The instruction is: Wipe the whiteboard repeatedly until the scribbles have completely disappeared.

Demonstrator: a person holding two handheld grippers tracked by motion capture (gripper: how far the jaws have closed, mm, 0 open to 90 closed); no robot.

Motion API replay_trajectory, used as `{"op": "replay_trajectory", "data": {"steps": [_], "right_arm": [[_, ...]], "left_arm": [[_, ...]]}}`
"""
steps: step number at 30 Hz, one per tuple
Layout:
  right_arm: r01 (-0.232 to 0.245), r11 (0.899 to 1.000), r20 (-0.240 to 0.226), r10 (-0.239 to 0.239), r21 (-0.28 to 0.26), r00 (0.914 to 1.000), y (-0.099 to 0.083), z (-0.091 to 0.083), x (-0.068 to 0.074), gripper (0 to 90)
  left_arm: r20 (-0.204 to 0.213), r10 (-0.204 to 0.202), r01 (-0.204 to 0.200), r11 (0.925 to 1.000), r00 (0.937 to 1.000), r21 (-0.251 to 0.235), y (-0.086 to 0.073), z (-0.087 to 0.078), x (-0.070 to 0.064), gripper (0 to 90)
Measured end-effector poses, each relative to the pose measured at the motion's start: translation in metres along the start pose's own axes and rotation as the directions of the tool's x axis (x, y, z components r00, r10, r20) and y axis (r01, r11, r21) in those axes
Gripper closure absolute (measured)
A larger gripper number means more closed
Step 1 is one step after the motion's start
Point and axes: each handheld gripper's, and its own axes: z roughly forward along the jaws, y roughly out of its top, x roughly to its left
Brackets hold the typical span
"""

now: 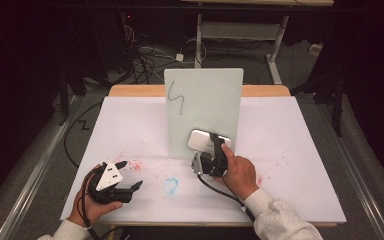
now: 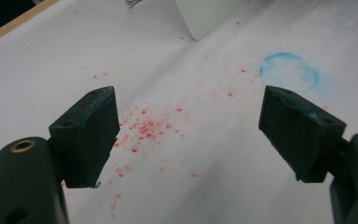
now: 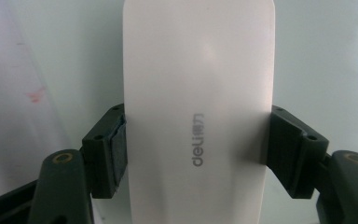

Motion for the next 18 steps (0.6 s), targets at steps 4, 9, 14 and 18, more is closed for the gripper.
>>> {"op": "replay_trajectory", "data": {"steps": [4,9,14,18], "right_arm": [[-0.003,1.0,0.004,0.003,0.011,1.0,0.003,0.0,0.004,31.0],[0.033,0.999,-0.021,-0.033,0.006,0.9992,0.006,0.0,0.019,30.9],[0.041,0.999,-0.027,-0.041,0.02,0.9988,-0.005,-0.001,0.023,30.9],[0.025,0.999,-0.035,-0.023,0.044,0.9991,-0.022,-0.004,0.021,31.0]], "left_arm": [[0.001,0.003,-0.003,1.0,1.0,0.004,0.0,0.001,0.0,19.2],[0.0,0.005,-0.005,1.0,1.0,0.004,0.001,0.001,-0.001,19.2],[0.001,0.004,-0.005,1.0,1.0,0.006,0.0,0.001,-0.002,19.2],[-0.001,0.007,-0.007,1.0,1.0,0.007,0.001,0.001,-0.002,19.2]]}}
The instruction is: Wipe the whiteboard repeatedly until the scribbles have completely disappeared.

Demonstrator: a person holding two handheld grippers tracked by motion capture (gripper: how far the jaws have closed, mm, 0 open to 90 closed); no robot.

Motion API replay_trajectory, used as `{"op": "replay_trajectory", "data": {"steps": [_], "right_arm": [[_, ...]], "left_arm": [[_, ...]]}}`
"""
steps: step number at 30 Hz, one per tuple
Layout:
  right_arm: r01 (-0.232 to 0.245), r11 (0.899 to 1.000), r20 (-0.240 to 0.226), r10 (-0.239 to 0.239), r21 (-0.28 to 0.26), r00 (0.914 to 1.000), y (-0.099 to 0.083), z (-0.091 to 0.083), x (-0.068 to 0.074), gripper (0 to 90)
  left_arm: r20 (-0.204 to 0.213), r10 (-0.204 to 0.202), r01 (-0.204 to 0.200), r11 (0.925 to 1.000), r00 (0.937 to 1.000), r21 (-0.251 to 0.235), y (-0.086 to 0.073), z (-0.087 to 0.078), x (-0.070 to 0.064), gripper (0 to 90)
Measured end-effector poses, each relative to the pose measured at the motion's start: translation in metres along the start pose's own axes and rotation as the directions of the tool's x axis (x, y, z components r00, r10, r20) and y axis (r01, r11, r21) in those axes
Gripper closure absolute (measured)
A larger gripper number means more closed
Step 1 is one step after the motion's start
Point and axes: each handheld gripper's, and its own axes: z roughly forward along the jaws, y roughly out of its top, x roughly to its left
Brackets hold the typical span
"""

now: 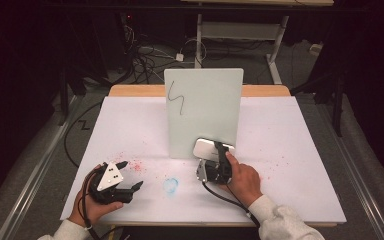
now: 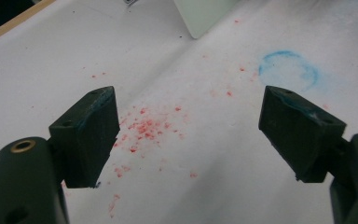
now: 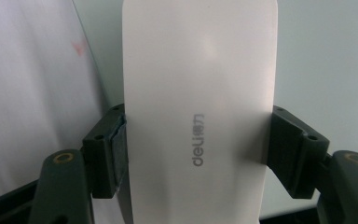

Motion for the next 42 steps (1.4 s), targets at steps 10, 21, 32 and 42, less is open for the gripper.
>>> {"op": "replay_trajectory", "data": {"steps": [10,21,32,42], "right_arm": [[-0.067,0.996,0.028,0.068,-0.051,0.9973,0.028,0.002,-0.021,30.9],[-0.116,0.985,0.042,0.122,-0.13,0.9916,0.09,0.007,-0.055,30.9],[-0.241,0.959,0.065,0.253,-0.152,0.9654,0.116,0.008,-0.111,30.9],[-0.281,0.949,0.038,0.289,-0.143,0.9565,0.11,0.008,-0.099,30.9]], "left_arm": [[-0.008,-0.005,0.005,1.0,1.0,-0.008,0.001,0.001,-0.001,19.1],[-0.006,0.001,-0.001,0.9998,1.0,-0.021,0.001,-0.002,0.0,19.2],[0.014,0.032,-0.032,0.9994,0.9994,-0.013,0.002,0.0,-0.006,19.2],[0.015,0.024,-0.023,0.9996,0.9996,-0.016,0.001,-0.001,-0.006,19.2]]}}
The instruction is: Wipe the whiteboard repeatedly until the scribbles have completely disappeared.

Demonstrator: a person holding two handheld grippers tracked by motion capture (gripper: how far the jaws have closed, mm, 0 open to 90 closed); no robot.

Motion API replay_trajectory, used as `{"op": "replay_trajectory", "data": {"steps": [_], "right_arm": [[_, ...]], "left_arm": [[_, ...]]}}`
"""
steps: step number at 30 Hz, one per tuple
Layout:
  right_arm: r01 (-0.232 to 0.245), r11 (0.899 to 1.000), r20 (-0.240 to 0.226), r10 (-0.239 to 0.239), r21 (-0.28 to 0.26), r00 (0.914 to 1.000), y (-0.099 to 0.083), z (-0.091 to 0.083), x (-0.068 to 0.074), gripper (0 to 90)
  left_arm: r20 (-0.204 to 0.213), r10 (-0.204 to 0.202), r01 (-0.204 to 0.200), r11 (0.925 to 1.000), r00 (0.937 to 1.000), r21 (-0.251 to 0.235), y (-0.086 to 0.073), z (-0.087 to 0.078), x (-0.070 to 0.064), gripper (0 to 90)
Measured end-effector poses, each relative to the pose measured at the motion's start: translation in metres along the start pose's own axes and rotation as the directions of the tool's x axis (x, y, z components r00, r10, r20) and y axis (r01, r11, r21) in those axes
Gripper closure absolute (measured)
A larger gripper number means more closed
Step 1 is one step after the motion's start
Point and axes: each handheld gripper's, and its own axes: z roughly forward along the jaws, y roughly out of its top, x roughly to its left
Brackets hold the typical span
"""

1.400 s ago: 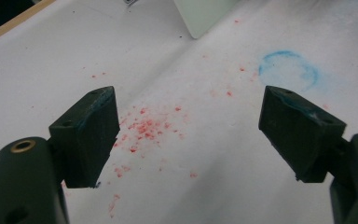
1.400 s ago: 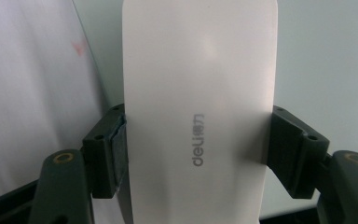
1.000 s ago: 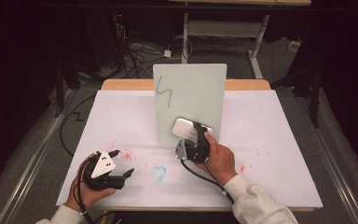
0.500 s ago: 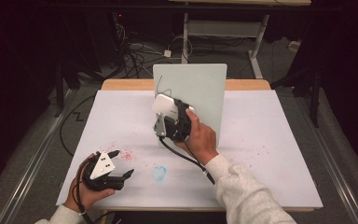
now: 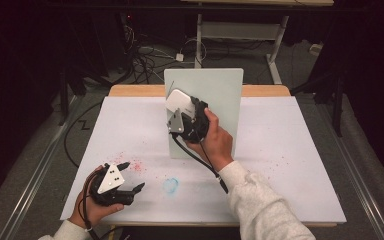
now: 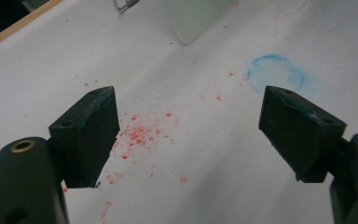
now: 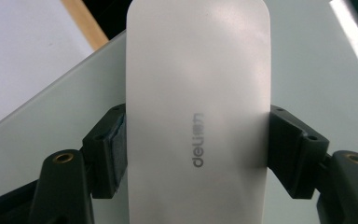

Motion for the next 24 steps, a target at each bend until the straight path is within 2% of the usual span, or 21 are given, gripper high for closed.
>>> {"op": "replay_trajectory", "data": {"steps": [4,6,8,10,13,17,20,23,24], "right_arm": [[0.062,0.998,-0.053,-0.061,0.018,0.9968,-0.012,-0.003,0.026,30.9],[0.094,0.995,-0.041,-0.093,0.017,0.9948,-0.014,-0.003,0.034,30.9],[0.075,0.997,-0.056,-0.075,0.007,0.9957,-0.012,-0.003,0.029,30.9],[0.057,0.998,-0.027,-0.057,0.008,0.998,-0.008,-0.002,0.018,30.9],[-0.025,1.0,-0.019,0.025,-0.007,0.9995,-0.002,0.0,-0.005,30.9],[-0.086,0.996,0.015,0.086,-0.014,0.9962,0.004,0.001,-0.025,30.9],[-0.106,0.994,0.022,0.106,-0.016,0.9941,0.006,0.001,-0.03,30.9],[-0.114,0.993,0.022,0.114,-0.023,0.9932,0.006,0.002,-0.024,30.9],[-0.096,0.995,0.019,0.096,-0.027,0.9952,0.005,0.002,-0.02,30.9]], "left_arm": [[0.0,0.0,0.0,1.0,1.0,0.003,0.0,0.0,0.0,19.2],[0.0,0.0,0.0,1.0,1.0,0.006,0.0,0.001,0.0,19.2],[0.0,0.001,-0.001,1.0,1.0,0.005,0.0,0.001,-0.001,19.2],[0.002,0.0,-0.001,1.0,1.0,0.005,0.0,0.001,-0.001,19.2],[0.005,-0.003,0.003,1.0,1.0,0.005,0.0,0.002,0.0,19.2],[0.007,-0.002,0.002,1.0,1.0,0.003,-0.001,0.002,0.0,19.2],[0.004,-0.004,0.004,1.0,1.0,0.0,0.0,0.001,0.0,19.2],[-0.002,-0.006,0.006,1.0,1.0,-0.004,0.0,0.0,0.0,19.2],[-0.002,-0.007,0.007,1.0,1.0,-0.005,0.0,0.0,0.0,19.2]]}}
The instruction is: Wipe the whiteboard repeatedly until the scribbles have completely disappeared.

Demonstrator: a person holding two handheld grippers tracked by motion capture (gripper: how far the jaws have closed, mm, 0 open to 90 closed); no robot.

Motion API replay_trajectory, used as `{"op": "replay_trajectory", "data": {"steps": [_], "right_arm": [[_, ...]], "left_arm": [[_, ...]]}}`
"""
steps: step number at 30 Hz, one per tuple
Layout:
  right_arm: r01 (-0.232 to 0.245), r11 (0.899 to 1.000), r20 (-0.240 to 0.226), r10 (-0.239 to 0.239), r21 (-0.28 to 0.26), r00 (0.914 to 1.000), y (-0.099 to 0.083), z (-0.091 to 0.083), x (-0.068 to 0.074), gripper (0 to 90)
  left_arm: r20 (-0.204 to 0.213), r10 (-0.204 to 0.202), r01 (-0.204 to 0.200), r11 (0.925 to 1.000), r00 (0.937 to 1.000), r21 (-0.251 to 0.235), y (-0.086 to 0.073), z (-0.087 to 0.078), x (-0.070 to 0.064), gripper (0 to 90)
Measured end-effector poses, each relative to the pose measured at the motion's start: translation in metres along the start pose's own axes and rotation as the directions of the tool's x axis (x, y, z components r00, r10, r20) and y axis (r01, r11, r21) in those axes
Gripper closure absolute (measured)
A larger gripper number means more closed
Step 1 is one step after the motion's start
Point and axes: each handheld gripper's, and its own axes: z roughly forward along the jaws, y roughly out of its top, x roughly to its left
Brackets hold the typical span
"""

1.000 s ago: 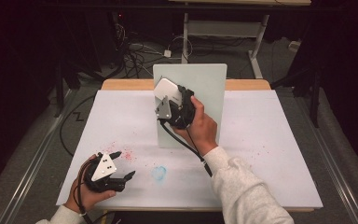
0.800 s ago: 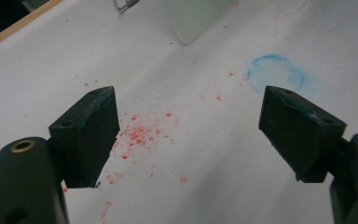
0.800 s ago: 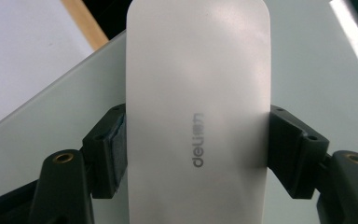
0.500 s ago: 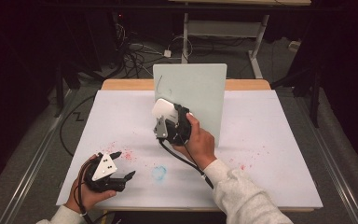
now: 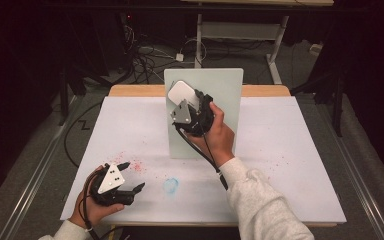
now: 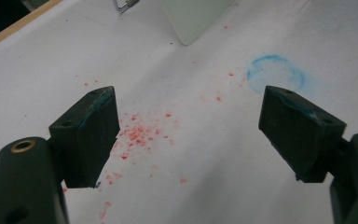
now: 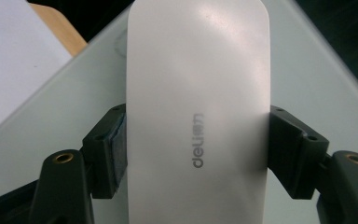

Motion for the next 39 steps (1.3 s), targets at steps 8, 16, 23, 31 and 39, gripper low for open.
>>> {"op": "replay_trajectory", "data": {"steps": [8,16,23,31,39], "right_arm": [[0.106,0.994,-0.049,-0.106,0.002,0.9932,0.006,0.001,0.023,30.9],[0.072,0.997,-0.029,-0.072,-0.007,0.997,0.025,0.006,0.002,30.9],[0.02,1.0,-0.01,-0.02,-0.013,0.9998,0.034,0.008,-0.011,30.9],[0.05,0.999,-0.012,-0.05,-0.009,0.9987,0.021,0.005,0.014,30.9],[0.129,0.992,-0.037,-0.129,-0.011,0.9909,0.007,0.002,0.038,30.9]], "left_arm": [[0.001,0.004,-0.004,1.0,1.0,0.003,0.0,0.0,-0.001,19.2],[-0.001,0.005,-0.005,1.0,1.0,0.006,0.0,0.0,0.0,19.2],[-0.002,0.007,-0.007,1.0,1.0,0.007,-0.001,0.0,0.0,19.2],[-0.005,0.003,-0.003,1.0,1.0,0.001,0.0,-0.001,0.0,19.2],[-0.001,-0.002,0.002,1.0,1.0,-0.005,0.001,-0.002,0.0,19.2]]}}
